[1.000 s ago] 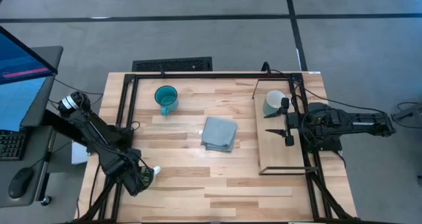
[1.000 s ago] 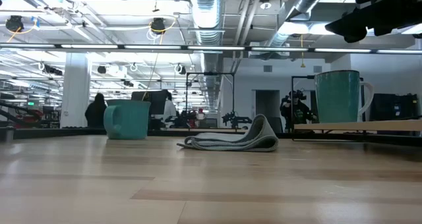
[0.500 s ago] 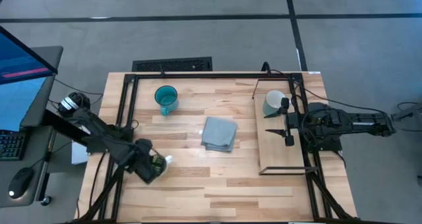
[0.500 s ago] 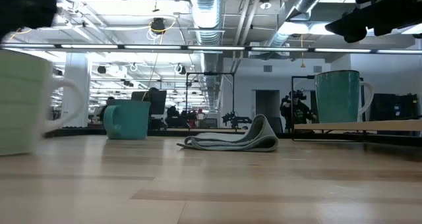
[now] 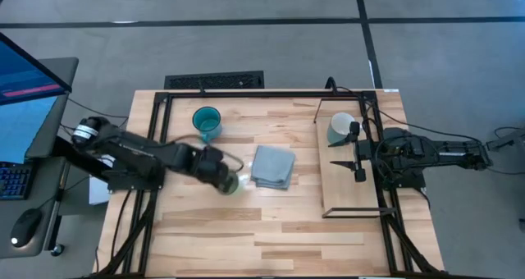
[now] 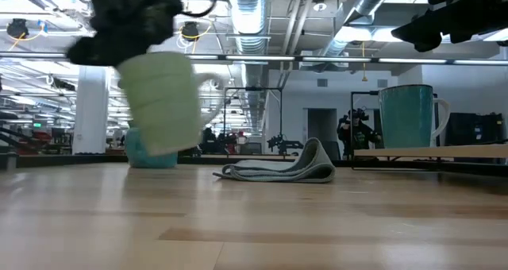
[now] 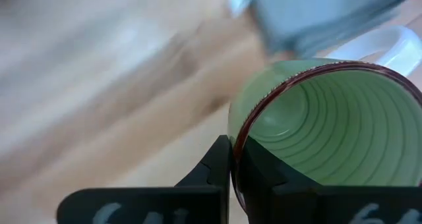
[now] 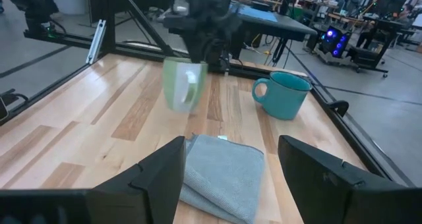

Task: Stack small to large cups/mugs on shelf
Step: Put the green mug on the shelf

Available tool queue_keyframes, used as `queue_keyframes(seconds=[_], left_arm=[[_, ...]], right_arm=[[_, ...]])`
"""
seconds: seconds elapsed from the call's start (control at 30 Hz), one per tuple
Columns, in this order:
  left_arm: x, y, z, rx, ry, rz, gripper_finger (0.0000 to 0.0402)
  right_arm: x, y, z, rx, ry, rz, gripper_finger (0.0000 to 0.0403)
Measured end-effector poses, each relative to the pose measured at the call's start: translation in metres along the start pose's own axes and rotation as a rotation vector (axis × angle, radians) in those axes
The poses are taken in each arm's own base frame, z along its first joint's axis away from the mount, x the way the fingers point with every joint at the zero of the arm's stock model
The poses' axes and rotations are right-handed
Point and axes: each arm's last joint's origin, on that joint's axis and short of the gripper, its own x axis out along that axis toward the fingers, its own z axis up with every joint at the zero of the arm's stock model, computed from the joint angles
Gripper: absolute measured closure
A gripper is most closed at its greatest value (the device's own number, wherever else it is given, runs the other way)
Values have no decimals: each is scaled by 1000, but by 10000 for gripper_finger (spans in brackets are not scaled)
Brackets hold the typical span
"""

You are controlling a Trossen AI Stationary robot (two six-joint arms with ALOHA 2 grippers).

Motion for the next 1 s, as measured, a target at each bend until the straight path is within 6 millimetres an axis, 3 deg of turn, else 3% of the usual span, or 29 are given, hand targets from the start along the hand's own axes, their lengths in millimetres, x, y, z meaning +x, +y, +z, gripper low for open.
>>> queue_keyframes(seconds=[0.3,0.6,0.8,1.0], left_arm=[[-15,-1,61,127,-145,-124,401],[-20,-1,92,266,-294,-210,401],[-20,12,108,308,-324,-174,401],[2,37,137,297,-243,-137,401]], right_arm=[[0,0,0,11,1,-2,137],[0,0,0,79,-1,-5,137],[0,-1,1,104,-9,-14,137],[0,-2,6,136,-57,-31,137]])
